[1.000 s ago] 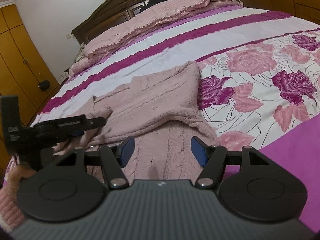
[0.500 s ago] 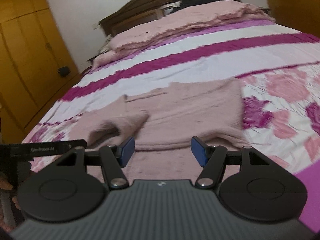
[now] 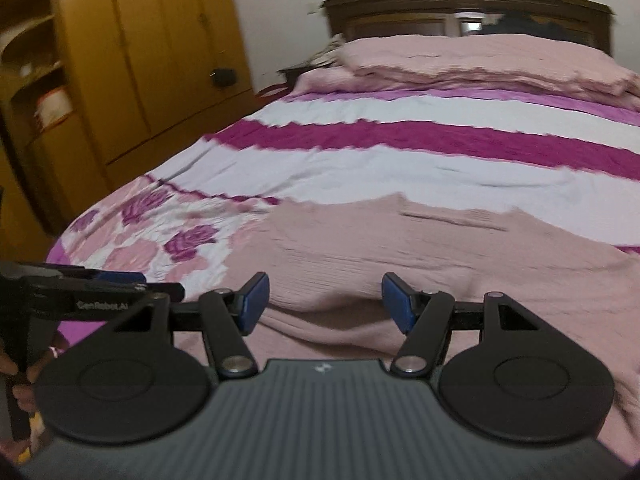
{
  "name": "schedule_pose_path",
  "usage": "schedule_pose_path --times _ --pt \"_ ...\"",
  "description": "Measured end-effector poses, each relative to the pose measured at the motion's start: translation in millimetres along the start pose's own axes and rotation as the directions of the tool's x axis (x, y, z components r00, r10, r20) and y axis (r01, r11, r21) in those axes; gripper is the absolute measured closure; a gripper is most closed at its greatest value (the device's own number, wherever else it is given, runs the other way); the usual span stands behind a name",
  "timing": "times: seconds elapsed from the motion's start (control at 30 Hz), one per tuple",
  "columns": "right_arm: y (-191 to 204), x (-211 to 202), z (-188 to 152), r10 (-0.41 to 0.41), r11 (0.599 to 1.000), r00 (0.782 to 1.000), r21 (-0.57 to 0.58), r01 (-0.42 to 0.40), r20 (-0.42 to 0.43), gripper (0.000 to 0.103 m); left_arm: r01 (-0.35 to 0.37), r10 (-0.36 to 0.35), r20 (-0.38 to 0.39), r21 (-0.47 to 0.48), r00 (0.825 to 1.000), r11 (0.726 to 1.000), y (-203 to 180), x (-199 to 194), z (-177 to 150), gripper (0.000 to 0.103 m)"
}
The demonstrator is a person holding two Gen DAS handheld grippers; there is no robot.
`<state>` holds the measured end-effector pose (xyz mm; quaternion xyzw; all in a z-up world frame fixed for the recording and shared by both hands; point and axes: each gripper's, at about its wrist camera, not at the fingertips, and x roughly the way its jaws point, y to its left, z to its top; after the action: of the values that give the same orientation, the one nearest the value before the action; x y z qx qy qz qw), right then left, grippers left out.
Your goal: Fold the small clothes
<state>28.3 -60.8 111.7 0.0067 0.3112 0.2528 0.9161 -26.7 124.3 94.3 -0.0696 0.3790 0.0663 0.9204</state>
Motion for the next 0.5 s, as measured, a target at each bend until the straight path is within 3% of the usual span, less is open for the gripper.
schedule_pose_path --times 0.17,0.33,0.4,0.47,0.5 --pt "22.5 38.1 -0.7 0.037 0.997 0.998 -0.068 -0.041 -0.057 0.038 -0.023 0.021 -0.028 -0.049 0.999 0.999 19.0 10.3 -6.0 0.037" --pt "31.0 75.1 -8.1 0.013 0.992 0.993 -0.125 -0.028 -0.117 0.041 -0.028 0.026 -0.031 -0.073 0.999 0.997 30.6 14.3 -8.8 0.037" --pt "30.1 87.2 -10.2 0.000 0.992 0.990 -0.124 -0.018 -0.144 0.050 -0.026 0.024 -0.028 -0.076 0.999 0.997 32.3 14.3 -8.8 0.037" --pt "28.5 94.7 -12.5 -0.012 0.992 0.988 -0.130 -0.008 -0.157 0.072 -0.024 0.022 -0.025 -0.079 0.999 0.997 33.0 14.3 -7.6 0.037" --pt "26.6 95.7 -12.9 -0.007 0.992 0.988 -0.127 -0.013 -0.157 0.077 -0.022 0.020 -0.023 -0.079 1.000 0.997 32.6 14.3 -6.5 0.037"
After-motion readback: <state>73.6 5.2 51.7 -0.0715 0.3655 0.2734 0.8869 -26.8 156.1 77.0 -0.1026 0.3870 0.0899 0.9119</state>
